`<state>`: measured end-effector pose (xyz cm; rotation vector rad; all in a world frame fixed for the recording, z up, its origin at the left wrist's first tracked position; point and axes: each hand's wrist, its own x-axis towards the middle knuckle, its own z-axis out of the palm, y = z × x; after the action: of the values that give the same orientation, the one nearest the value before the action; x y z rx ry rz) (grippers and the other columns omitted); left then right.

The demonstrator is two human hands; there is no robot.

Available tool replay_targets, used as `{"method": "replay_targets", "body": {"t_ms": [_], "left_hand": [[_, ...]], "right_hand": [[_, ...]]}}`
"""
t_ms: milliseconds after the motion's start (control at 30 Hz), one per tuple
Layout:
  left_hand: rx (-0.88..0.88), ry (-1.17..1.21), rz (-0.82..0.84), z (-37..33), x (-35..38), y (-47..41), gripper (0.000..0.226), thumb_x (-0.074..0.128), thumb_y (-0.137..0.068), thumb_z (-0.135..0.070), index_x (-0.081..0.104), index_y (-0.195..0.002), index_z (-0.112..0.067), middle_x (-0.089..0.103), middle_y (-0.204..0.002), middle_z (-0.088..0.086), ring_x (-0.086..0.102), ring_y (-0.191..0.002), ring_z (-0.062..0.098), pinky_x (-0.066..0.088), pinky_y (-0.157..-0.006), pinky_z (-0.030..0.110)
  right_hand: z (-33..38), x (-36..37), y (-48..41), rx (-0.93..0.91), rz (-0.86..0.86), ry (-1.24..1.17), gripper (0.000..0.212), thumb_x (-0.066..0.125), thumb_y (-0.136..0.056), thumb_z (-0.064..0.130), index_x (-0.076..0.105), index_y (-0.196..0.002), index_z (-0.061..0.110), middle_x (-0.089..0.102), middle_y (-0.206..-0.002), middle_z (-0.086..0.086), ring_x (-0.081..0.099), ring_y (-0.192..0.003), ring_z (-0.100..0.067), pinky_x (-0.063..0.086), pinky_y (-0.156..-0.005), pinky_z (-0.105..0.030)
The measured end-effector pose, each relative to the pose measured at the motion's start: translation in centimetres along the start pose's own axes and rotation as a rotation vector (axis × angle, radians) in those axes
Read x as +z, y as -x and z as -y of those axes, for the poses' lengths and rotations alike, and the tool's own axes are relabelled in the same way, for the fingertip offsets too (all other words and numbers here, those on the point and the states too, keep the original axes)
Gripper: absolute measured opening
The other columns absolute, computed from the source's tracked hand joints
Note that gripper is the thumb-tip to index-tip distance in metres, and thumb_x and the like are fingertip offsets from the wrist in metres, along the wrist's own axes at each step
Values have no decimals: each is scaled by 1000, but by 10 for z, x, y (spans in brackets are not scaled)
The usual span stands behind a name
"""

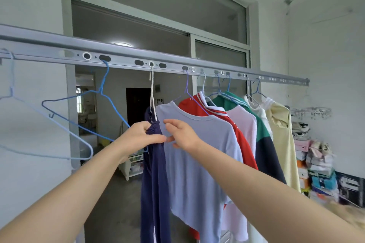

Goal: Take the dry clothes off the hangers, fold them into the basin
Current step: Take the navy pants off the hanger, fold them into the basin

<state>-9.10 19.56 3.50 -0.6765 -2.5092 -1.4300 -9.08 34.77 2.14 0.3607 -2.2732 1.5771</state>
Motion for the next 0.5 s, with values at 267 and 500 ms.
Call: {"method": "replay_targets", "body": {"t_ms": [267, 500], "left_hand": [[87, 5, 138, 18, -45, 33, 16, 69, -85, -16, 57, -90, -7, 67, -85, 5, 63, -78, 10, 48, -72, 26], [384, -481, -382, 44, -47, 49, 33, 72, -74, -21, 41, -63, -22, 46, -66, 0, 45, -66, 10, 34, -56, 27]], "right_hand": [[35, 46, -22, -4, -1, -115, 32, 55, -93, 22, 65, -103, -6, 46, -64, 3, 39, -48, -3, 30, -43, -10], [45, 70, -29, -13, -29, -41, 20, 60, -89, 27, 72, -83, 11, 49, -60, 9, 41, -56, -5, 36, -55, -18]]}}
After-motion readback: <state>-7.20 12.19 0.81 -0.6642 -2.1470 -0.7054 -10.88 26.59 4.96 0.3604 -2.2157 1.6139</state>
